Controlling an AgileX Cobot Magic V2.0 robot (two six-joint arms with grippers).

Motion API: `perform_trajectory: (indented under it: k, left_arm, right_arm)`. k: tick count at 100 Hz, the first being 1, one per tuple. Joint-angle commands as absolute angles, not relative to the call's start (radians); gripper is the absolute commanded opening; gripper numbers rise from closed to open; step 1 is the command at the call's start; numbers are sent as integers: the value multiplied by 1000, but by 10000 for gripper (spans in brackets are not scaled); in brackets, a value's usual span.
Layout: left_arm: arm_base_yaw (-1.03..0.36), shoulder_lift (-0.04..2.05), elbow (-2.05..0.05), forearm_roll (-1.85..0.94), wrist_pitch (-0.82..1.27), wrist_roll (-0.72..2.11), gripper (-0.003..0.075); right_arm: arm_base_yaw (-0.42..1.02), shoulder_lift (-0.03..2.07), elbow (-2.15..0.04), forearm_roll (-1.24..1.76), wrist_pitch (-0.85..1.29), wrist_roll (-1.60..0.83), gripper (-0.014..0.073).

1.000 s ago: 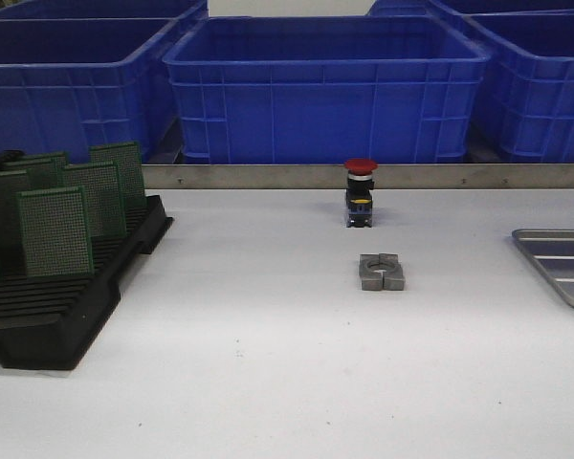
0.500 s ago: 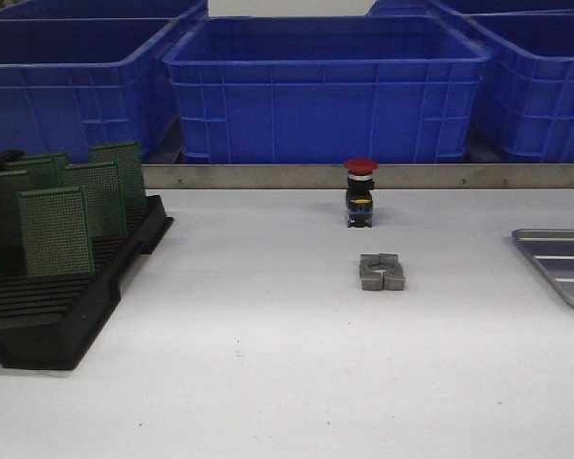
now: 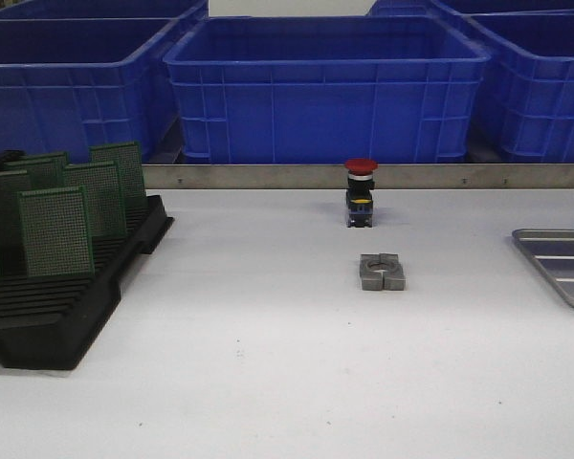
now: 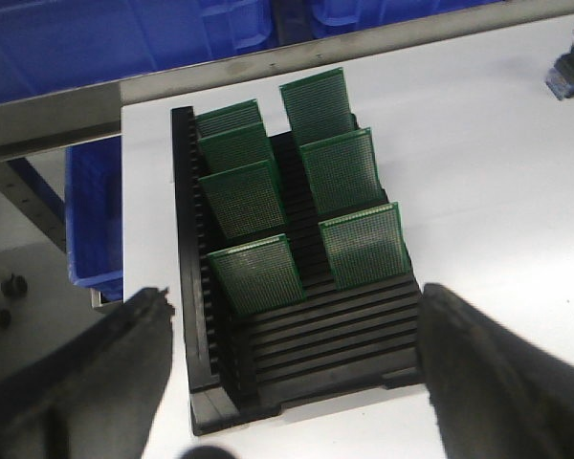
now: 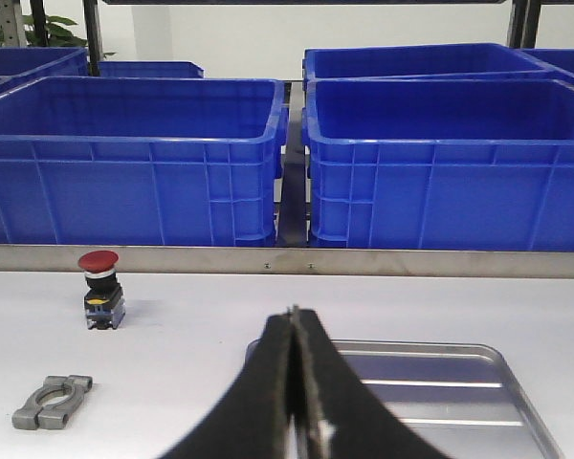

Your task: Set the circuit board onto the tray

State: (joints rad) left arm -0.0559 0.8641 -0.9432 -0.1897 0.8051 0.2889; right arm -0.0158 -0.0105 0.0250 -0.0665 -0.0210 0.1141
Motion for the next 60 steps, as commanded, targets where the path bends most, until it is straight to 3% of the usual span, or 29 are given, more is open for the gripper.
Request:
perform_trajectory:
  k: [1,39,60]
  left_arm:
    - [-56,928,-1037,-278,793,453,500]
    - [-56,1293,-1294,-466,1063,1080,500]
    - [-56,1423,-1343,-515,1109,1304,500]
  right_arm:
    - [-14,-32,13,-73,-106,109,-68]
    - [-14,-32,13,-73,-106,109,-68]
    - [-14,-32,13,-73,-106,109,-68]
